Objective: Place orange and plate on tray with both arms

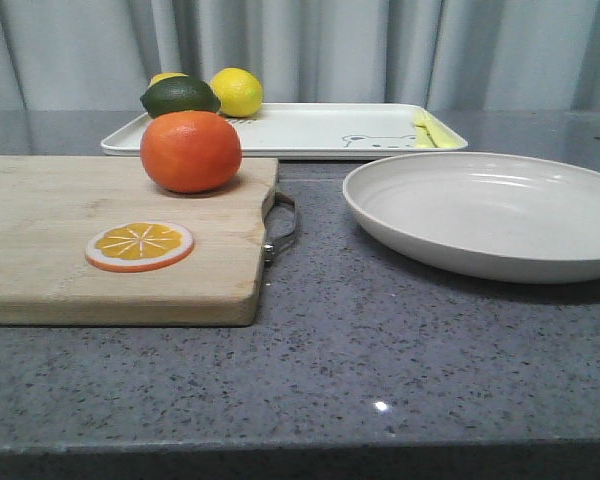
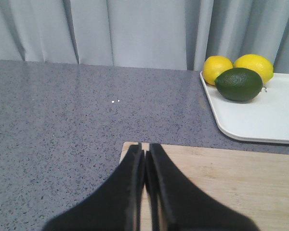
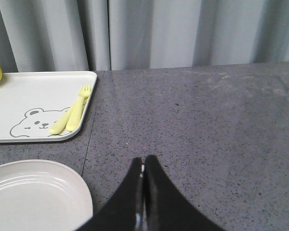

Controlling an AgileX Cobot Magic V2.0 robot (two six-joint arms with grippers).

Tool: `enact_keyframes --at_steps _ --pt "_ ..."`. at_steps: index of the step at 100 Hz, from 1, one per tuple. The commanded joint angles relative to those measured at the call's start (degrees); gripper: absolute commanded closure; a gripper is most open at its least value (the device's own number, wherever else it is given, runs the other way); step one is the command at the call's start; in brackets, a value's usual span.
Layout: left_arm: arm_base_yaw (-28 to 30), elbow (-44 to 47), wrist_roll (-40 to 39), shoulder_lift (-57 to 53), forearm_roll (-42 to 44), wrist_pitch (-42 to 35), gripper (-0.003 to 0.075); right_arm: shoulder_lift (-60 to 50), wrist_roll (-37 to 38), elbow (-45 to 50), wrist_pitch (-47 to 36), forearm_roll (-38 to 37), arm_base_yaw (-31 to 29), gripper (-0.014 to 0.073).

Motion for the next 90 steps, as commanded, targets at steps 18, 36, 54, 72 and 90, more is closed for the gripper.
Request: enact_keyframes --at_steps 18,36,54,72,90 --pt "-0.06 -2.09 -0.32 1.8 -0.3 -5.37 0.0739 0.48 -0.19 -2.29 -4.07 -0.72 -0.35 0.0654" --pt "-0.06 -2.17 -0.32 1.8 -0.22 -5.79 0.0666 0.48 -0.19 -2.29 -4.07 -0.72 -0.35 0.0654" --pt "-0.06 -2.17 -0.32 1.8 -0.22 -6.38 0.04 0.48 -0.19 -2.29 -4.07 -0.72 -0.35 0.0654" --pt "-0.06 -5.07 -0.32 1.8 -0.22 -3.41 0.0304 0.48 -0.19 -2.29 -4.07 -0.72 -0.35 0.0654" --pt "-2.64 -10.36 -0.32 3.77 -0.17 -0.78 0.0179 0.48 -0.19 -2.29 -4.07 -0.72 -0.35 0.0654"
